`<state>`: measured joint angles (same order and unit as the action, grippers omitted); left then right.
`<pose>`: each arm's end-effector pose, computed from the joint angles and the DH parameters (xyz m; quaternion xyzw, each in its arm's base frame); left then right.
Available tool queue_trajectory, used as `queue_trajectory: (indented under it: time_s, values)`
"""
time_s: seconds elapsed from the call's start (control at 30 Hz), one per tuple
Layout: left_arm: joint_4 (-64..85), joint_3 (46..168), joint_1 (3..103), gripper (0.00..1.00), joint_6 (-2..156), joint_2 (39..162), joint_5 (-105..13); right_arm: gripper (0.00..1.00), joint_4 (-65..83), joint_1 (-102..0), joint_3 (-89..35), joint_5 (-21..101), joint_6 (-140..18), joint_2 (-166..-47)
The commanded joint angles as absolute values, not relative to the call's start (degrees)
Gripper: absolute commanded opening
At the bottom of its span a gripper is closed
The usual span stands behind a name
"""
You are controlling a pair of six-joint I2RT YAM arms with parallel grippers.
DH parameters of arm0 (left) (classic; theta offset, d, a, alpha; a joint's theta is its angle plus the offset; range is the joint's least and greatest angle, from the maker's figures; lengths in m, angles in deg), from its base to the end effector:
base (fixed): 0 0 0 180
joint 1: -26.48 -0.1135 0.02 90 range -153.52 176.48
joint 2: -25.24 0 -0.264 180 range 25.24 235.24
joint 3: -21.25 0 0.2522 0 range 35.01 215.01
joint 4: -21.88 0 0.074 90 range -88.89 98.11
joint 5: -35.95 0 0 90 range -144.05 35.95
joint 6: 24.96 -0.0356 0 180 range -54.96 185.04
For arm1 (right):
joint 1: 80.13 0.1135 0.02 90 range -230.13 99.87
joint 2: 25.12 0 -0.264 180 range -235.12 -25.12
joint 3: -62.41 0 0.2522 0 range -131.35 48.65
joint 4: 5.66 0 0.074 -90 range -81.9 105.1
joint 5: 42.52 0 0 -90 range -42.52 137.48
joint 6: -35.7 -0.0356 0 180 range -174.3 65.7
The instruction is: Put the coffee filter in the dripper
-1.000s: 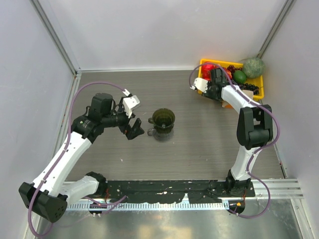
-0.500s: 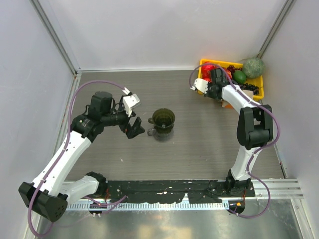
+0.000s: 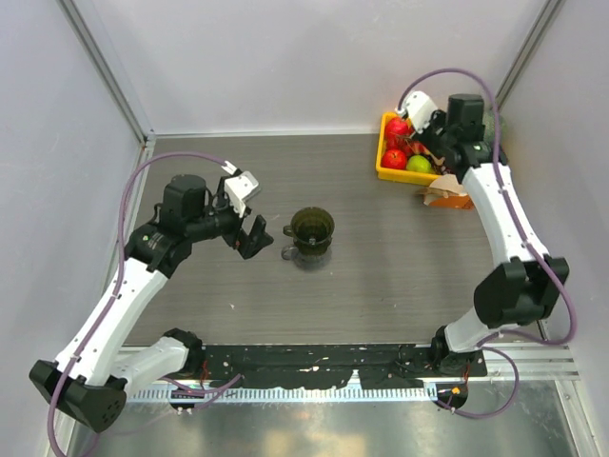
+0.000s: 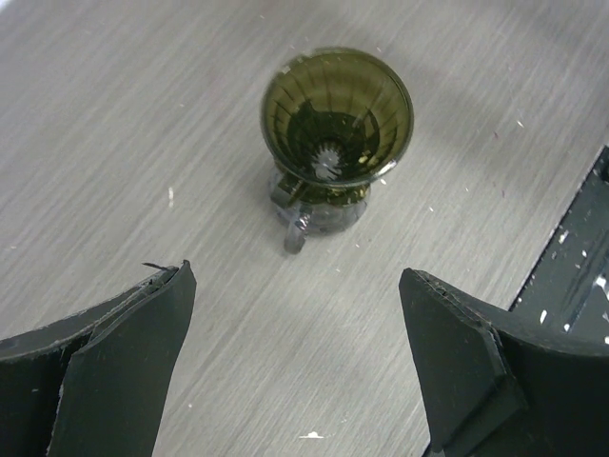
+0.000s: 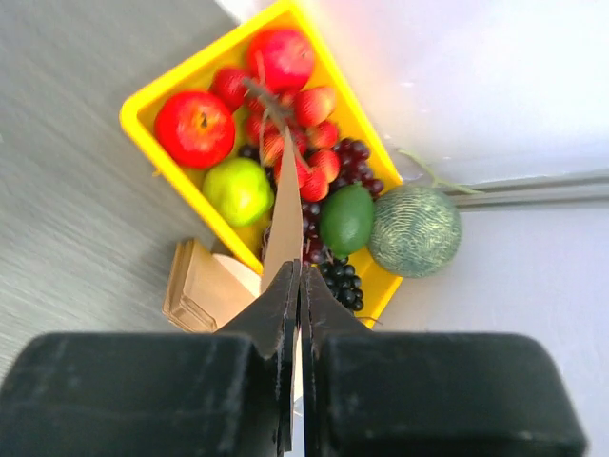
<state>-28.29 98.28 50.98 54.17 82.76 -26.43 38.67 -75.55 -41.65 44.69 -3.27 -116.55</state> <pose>0.1813 -0.1008 0.3666 0.3689 0.7680 -0.2630 0.4527 0.3646 0.0309 0.3750 -0.4178 0.7668 -0.1725 0.4559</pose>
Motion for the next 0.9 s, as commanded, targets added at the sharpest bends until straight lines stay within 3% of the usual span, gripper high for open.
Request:
queue_trajectory:
  time_s: [0.0,0.23,0.53,0.7,0.87]
  values:
    - [-26.42,105.13,50.83,0.99,56.43,80.00,-32.16,0.05,34.74,-76.88,-44.42,39.31,-17.89,-107.93]
    - [-33.28,117.97,53.28,0.99,54.93,83.51,-36.46,0.05,33.51,-77.58,-42.41,36.58,-44.34,-95.71]
    - [-25.21,125.19,61.54,0.99,56.71,88.96,-34.88,0.05,29.28,-77.58,-28.35,33.26,-83.86,-83.65]
    - [-20.45,122.90,73.83,0.99,42.31,90.54,-45.51,0.06,28.93,-77.32,-23.43,29.20,-102.69,-85.23]
    - [-9.75,116.59,85.79,0.99,27.54,92.91,-60.79,0.06,28.06,-74.51,-21.14,30.78,-109.40,-86.20]
